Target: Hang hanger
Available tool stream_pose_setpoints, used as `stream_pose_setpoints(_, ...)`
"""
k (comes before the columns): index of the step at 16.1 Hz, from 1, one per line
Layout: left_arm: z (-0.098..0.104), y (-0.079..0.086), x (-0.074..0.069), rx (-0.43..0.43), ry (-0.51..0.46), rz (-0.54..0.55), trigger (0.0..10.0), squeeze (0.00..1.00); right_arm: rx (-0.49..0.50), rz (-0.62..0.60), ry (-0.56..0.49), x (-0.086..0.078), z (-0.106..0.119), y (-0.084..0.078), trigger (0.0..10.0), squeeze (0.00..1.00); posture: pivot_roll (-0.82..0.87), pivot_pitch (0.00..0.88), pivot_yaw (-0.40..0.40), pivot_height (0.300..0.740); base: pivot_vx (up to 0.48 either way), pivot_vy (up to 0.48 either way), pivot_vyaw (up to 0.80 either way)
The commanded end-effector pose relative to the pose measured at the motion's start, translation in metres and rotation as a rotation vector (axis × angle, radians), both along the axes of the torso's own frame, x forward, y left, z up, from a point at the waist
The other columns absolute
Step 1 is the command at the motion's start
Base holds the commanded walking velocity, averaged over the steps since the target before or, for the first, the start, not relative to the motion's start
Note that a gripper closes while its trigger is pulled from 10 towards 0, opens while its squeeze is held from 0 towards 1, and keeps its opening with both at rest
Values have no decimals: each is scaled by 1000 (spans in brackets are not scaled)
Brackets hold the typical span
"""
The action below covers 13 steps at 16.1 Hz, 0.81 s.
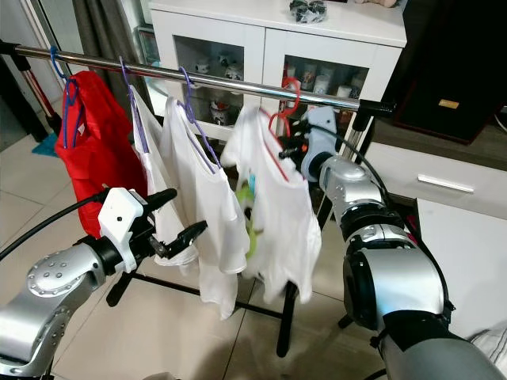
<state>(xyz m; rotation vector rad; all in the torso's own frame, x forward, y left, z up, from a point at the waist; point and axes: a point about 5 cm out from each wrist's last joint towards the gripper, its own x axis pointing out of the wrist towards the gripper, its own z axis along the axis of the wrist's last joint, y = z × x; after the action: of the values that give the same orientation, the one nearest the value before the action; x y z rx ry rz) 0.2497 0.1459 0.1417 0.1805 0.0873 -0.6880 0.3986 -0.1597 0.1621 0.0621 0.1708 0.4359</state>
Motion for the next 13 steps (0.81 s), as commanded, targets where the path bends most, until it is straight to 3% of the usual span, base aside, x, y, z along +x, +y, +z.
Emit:
stream_pose_setpoints(1,2,5,5,5,-18,68,10000,0,48,-14,-103,1,15,-5,0,0,-11,0,-8,740,0,0,0)
stream_pose_setpoints(3,-1,5,7,13,-28,104,10000,0,45,-21,-155,-2,17,-6,0,0,-24,0,-9,740,0,0,0)
stream_pose_setpoints(6,-5,8,7,3,-29,208,10000,0,74,1,-200,-19,15,-4,0,0,-26,0,-37,740,0,0,0)
stream_pose_setpoints(7,-7,7,5,9,-26,223,10000,0,87,-1,-199,-29,10,-3,0,0,-9,0,-61,740,0,0,0)
stream_pose_setpoints(11,-16,4,-11,4,-1,271,10000,0,125,-75,-181,-98,-18,6,0,0,28,0,-88,740,0,0,0)
stream_pose_setpoints(13,-15,5,-12,10,3,265,10000,0,135,-99,-136,-117,-28,10,0,0,17,0,-64,740,0,0,0)
